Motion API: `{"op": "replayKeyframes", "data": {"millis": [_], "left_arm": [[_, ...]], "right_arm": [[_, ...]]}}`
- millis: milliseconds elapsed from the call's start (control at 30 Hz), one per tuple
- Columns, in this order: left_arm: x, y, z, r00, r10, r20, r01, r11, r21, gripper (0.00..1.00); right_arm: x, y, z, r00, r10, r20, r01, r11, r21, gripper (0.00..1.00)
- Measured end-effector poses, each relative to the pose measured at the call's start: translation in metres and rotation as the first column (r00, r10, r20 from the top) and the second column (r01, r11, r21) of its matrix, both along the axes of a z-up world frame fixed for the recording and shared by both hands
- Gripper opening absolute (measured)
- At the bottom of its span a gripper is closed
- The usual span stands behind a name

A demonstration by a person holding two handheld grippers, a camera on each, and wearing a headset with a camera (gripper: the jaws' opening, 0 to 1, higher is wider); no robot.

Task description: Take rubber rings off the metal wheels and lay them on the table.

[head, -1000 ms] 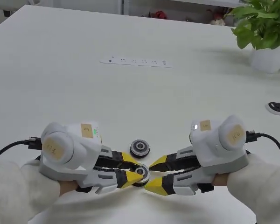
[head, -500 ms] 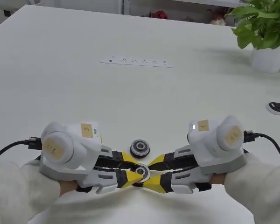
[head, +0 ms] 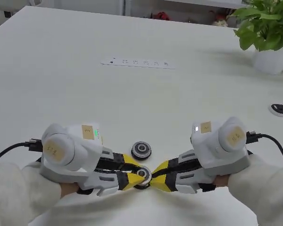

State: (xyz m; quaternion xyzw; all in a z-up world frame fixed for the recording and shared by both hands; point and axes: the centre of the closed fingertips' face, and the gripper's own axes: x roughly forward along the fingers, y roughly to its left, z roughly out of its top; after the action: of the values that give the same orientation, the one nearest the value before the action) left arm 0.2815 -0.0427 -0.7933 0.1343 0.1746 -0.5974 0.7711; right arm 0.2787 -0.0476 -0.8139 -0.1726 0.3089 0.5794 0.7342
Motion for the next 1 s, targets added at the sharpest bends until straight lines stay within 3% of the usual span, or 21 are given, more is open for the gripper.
{"op": "replayKeyframes", "data": {"millis": [133,300,567,600,833,900,1000], "left_arm": [[0.001,0.0,0.0,1.0,0.002,0.003,-0.002,1.0,0.001,0.13],[0.0,0.0,0.0,1.0,0.002,0.004,-0.002,1.0,0.002,0.13],[0.001,0.001,0.0,1.0,0.004,0.006,-0.004,1.0,0.003,0.13],[0.001,0.001,0.0,1.0,0.004,0.006,-0.004,1.0,0.003,0.13],[0.001,0.001,0.0,1.0,0.003,0.01,-0.003,1.0,0.004,0.13],[0.001,0.001,0.0,1.0,0.002,0.01,-0.002,1.0,0.005,0.13],[0.002,0.002,0.0,1.0,0.008,0.015,-0.009,1.0,0.007,0.13]], "right_arm": [[0.002,-0.001,0.0,0.999,-0.033,-0.02,0.033,0.999,-0.005,0.01],[0.005,-0.003,0.0,0.987,-0.121,-0.111,0.12,0.993,-0.014,0.0],[0.008,-0.005,0.003,0.977,-0.156,-0.146,0.157,0.988,-0.006,0.0],[0.008,-0.006,0.003,0.969,-0.177,-0.175,0.178,0.984,-0.009,0.0],[0.008,-0.006,0.0,0.939,-0.251,-0.234,0.251,0.968,-0.029,0.0],[0.008,-0.006,0.0,0.94,-0.252,-0.231,0.252,0.967,-0.029,0.0],[0.011,-0.005,-0.001,0.956,-0.236,-0.173,0.231,0.972,-0.047,0.0]]}}
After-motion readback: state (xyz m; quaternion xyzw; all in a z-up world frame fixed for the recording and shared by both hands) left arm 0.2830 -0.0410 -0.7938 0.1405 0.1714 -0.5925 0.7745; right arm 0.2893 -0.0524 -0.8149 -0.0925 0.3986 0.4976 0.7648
